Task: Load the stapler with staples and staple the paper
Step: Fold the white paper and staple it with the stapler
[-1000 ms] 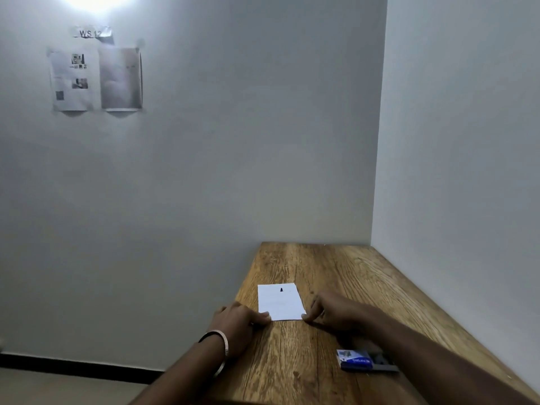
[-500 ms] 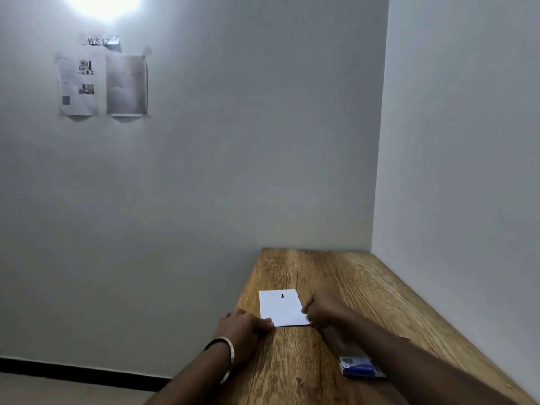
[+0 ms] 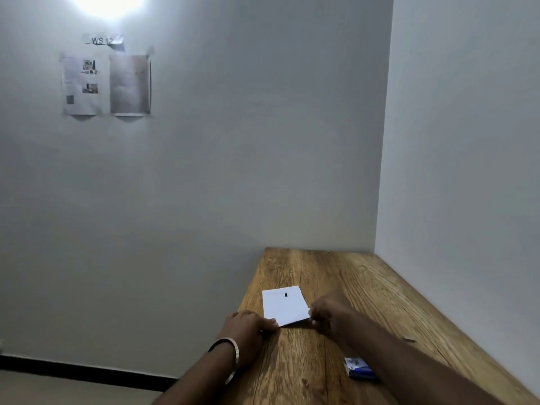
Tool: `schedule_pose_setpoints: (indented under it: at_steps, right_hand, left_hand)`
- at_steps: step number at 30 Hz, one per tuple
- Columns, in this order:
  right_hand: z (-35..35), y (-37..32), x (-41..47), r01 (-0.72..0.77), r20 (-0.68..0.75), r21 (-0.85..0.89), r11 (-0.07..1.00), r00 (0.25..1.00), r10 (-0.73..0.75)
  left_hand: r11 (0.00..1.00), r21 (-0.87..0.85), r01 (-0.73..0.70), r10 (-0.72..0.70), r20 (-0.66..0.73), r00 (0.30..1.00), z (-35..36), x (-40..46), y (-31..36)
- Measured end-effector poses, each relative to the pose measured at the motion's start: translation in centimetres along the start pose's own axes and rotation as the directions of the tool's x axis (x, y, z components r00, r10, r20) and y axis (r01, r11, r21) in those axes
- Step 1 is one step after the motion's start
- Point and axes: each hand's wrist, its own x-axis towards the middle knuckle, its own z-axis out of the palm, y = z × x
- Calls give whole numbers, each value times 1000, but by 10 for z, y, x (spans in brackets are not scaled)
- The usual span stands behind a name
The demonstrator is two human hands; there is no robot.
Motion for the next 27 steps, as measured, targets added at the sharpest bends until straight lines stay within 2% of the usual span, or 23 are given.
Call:
schedule_pose_setpoints:
  at_steps: [8, 11, 15, 17, 19, 20, 21, 22, 23, 25, 27]
  right_hand:
    - [-5, 6, -8, -16, 0, 201, 980, 1000, 16]
    - [-6, 7, -11, -15, -24, 230, 973, 999, 21]
    - [-10, 8, -11, -10, -35, 247, 969, 999, 19]
    - [-12, 8, -12, -4, -27, 252, 968, 1000, 11]
    - [-16, 7, -14, 7, -12, 258, 966, 1000, -4]
    - [-18, 7, -14, 8, -3, 271, 963, 1000, -8]
    - [-19, 7, -14, 9, 5, 287, 958, 1000, -11]
    - [-20, 6, -13, 12, 10, 304, 953, 1000, -16]
    - [-22, 6, -13, 21, 11, 320, 947, 1000, -26]
    - [-24, 7, -11, 41, 13, 344, 938, 999, -48]
    - [-26, 7, -10, 47, 26, 345, 937, 998, -59]
  left_hand:
    - [999, -50, 0, -1, -19, 1000, -5, -2, 2]
    - [986, -163, 18, -28, -61, 998, -6, -3, 2]
    - [901, -419, 114, -230, -236, 944, -10, -9, 5]
    - [814, -555, 173, -360, -247, 900, -13, -10, 7]
    - [658, -707, 260, -478, -126, 869, -18, -9, 13]
    - [494, -813, 307, -529, -1, 849, -21, -7, 16]
    - [276, -898, 342, -535, 152, 831, -25, -7, 20]
    - [66, -927, 368, -491, 291, 821, -29, -6, 23]
    - [-88, -917, 388, -440, 386, 811, -33, -5, 27]
    - [-224, -881, 417, -376, 473, 797, -35, -2, 33]
    - [-253, -866, 431, -359, 498, 790, -35, 1, 37]
